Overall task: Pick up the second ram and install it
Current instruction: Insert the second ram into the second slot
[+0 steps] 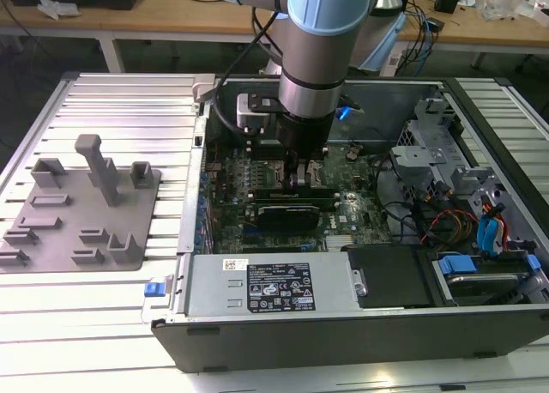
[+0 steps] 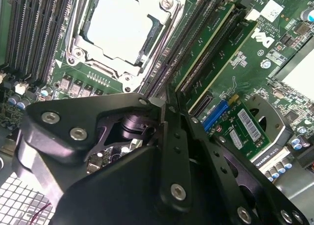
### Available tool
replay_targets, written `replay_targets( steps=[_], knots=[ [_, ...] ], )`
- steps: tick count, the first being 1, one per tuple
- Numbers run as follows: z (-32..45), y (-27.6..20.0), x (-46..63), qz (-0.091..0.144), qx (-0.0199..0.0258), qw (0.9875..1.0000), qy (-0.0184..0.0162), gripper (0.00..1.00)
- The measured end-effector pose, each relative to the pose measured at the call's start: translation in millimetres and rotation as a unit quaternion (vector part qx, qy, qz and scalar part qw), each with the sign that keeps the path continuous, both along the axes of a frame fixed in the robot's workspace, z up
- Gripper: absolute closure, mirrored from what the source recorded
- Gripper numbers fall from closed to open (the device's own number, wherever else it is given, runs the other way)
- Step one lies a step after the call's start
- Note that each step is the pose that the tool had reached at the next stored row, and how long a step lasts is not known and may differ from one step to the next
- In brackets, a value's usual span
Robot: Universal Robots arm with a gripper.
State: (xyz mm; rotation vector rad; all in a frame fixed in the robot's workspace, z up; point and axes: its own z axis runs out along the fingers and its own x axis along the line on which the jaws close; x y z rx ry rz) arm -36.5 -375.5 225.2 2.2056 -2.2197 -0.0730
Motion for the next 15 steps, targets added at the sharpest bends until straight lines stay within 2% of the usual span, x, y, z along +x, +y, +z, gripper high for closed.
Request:
replay_targets(
  steps=[5,6,9,10,13,15],
  knots=[
    [-0.3,0.1,0.1,0.000,0.0002,1.0000,-0.0001,0.90],
    [-0.2,0.0,0.0,0.000,0.0001,1.0000,-0.0001,0.84],
    [0.7,0.0,0.0,0.000,-0.0001,1.0000,0.0000,0.84],
    [6.9,0.0,0.0,0.000,0.0001,1.0000,-0.0001,0.84],
    [18.7,0.0,0.1,0.001,0.0004,1.0000,-0.0011,0.84],
    [18.5,0.0,3.4,0.001,0.0004,1.0000,-0.0014,0.84]
  ],
)
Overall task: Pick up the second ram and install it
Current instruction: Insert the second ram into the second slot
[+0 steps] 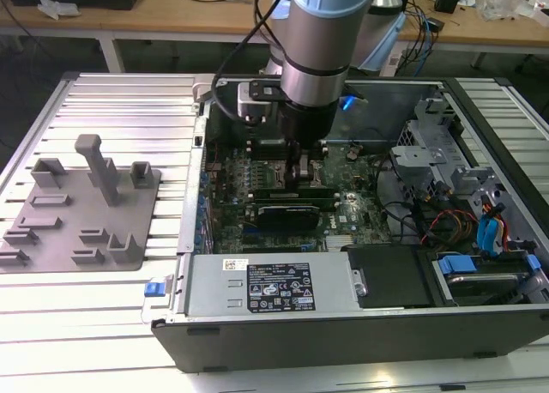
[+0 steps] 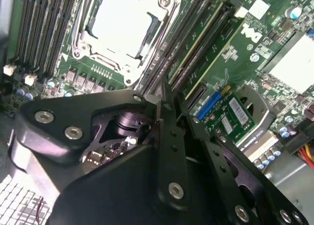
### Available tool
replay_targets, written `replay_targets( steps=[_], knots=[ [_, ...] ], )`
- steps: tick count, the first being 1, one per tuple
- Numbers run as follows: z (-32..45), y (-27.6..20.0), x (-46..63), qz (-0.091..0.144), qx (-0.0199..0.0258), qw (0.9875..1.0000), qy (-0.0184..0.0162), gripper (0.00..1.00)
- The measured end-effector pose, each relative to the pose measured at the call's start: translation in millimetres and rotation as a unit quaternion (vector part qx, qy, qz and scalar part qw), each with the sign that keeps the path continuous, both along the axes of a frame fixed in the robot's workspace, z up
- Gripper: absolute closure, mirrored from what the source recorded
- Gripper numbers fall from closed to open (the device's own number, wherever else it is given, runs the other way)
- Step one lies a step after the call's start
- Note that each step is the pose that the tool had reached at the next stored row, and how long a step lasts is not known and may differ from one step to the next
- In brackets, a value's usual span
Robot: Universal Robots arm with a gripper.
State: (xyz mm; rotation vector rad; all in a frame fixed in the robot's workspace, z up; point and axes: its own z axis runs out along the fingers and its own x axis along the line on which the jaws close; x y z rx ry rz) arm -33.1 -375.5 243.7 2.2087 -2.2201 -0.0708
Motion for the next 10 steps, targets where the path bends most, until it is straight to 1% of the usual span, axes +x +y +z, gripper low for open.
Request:
replay_targets(
  steps=[4,8,9,10],
  knots=[
    [-0.5,0.0,10.7,0.000,0.0000,1.0000,0.0000,0.84],
    [-0.8,0.0,11.1,0.003,0.0000,1.0000,-0.0002,0.84],
    [-0.8,0.0,11.1,0.003,0.0000,1.0000,-0.0001,0.85],
    [-0.8,0.0,11.1,0.003,0.0000,1.0000,-0.0001,0.92]
  ],
)
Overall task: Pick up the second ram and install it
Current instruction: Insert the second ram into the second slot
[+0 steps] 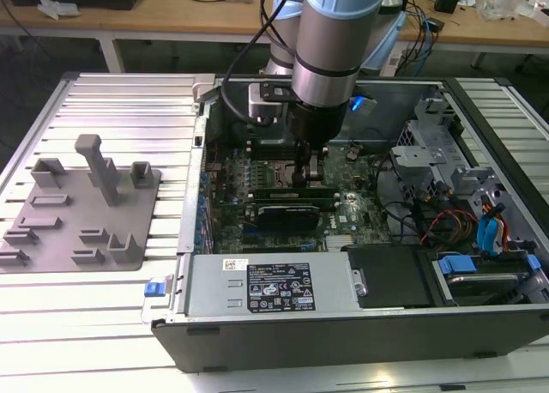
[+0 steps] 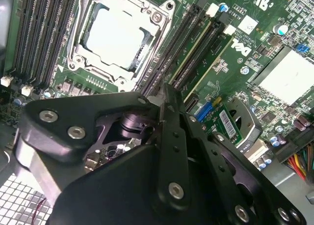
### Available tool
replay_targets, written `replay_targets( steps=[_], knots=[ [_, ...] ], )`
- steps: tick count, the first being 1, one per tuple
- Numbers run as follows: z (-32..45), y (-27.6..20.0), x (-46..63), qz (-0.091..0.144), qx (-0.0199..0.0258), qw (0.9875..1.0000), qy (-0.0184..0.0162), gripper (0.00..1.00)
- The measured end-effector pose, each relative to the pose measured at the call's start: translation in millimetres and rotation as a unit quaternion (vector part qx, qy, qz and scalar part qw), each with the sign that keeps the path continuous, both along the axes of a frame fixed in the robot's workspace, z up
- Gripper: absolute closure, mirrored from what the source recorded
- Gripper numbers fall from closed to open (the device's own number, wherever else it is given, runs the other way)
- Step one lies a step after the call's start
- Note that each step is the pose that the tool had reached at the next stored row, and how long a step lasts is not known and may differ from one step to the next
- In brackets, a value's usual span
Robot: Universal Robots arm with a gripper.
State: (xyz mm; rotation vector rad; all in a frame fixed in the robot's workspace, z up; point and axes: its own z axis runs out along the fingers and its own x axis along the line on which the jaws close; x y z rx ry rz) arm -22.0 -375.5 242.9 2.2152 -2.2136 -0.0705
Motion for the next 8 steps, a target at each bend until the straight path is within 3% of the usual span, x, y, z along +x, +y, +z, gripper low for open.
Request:
replay_targets(
  steps=[6,8],
  knots=[
    [0.0,0.0,0.0,0.000,0.0001,1.0000,-0.0001,0.92],
    [-0.2,0.0,-0.2,0.000,0.0033,1.0000,-0.0063,0.92]
  ],
)
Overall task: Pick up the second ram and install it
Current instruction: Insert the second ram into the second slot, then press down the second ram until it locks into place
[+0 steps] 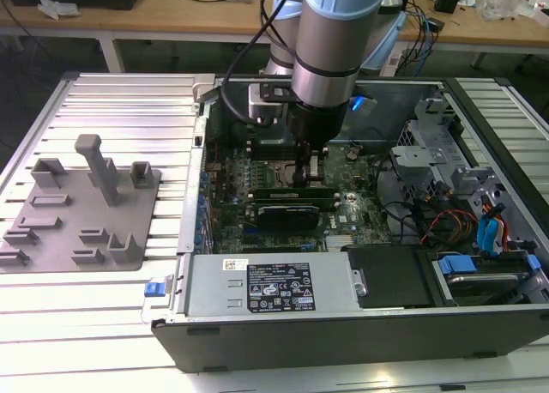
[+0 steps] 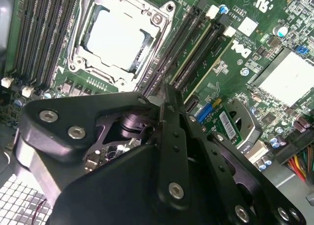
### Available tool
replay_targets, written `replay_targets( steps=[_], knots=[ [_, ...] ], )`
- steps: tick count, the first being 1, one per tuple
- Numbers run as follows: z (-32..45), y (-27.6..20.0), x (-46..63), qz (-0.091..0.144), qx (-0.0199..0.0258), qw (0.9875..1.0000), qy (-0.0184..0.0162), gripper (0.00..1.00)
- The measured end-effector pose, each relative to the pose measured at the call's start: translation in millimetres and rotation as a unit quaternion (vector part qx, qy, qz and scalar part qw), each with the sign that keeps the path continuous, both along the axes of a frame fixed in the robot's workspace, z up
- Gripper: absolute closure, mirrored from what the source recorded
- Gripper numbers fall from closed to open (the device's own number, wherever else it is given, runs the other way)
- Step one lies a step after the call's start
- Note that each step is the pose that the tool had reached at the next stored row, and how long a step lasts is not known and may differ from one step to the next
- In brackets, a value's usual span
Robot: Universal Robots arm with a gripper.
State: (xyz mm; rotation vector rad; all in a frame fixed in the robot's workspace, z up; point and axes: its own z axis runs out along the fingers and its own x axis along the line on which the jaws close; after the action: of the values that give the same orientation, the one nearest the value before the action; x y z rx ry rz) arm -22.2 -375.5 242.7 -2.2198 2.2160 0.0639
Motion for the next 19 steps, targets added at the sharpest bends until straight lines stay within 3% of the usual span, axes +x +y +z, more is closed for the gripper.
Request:
replay_targets(
  steps=[1,19],
  knots=[
    [-0.2,0.1,-0.1,0.000,0.0005,1.0000,-0.0024,0.92],
    [-0.1,0.0,-0.1,0.000,0.0004,1.0000,-0.0063,0.92]
  ],
)
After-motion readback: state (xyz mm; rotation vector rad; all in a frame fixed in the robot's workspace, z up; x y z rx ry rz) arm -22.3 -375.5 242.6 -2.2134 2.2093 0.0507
